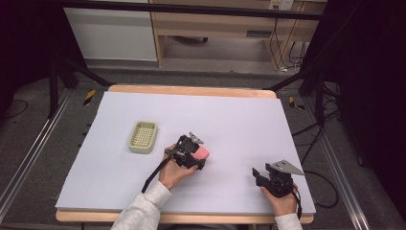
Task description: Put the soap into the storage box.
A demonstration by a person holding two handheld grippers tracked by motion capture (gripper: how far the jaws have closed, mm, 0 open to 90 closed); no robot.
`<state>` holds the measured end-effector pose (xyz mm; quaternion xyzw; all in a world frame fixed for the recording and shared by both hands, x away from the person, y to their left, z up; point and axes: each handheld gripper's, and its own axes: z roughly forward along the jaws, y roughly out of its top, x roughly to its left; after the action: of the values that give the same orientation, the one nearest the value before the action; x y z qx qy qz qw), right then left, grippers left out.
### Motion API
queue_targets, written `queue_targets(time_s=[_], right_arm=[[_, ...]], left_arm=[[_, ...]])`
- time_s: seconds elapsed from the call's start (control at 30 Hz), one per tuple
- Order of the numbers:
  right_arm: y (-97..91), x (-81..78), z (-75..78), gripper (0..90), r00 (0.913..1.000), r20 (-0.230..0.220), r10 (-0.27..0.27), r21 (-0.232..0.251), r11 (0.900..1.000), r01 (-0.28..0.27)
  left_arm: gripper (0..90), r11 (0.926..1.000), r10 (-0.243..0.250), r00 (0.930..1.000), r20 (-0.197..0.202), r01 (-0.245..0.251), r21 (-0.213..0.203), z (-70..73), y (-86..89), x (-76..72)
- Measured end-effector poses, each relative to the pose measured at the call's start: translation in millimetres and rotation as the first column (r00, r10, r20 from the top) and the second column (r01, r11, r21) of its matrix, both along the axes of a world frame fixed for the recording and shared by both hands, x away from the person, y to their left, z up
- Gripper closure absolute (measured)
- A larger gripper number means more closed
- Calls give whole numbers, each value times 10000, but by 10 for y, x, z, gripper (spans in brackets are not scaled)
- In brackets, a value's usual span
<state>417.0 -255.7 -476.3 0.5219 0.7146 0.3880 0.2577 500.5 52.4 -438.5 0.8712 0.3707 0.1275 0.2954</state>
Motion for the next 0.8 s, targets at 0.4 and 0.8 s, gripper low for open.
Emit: queue_targets(time_s=[0.4, 0.8], right_arm=[[0, 5, -7, 418, 10000, 45, -10, -92, 10000, 10], [1, 4, -8, 417, 10000, 45, -19, -100, 9999, 19]], left_arm=[[372, 9991, 328, 9994, 79, -326, -265, 103, 330, -45], [372, 9965, 730, 9970, 258, -719, -422, 195, 634, -77]])
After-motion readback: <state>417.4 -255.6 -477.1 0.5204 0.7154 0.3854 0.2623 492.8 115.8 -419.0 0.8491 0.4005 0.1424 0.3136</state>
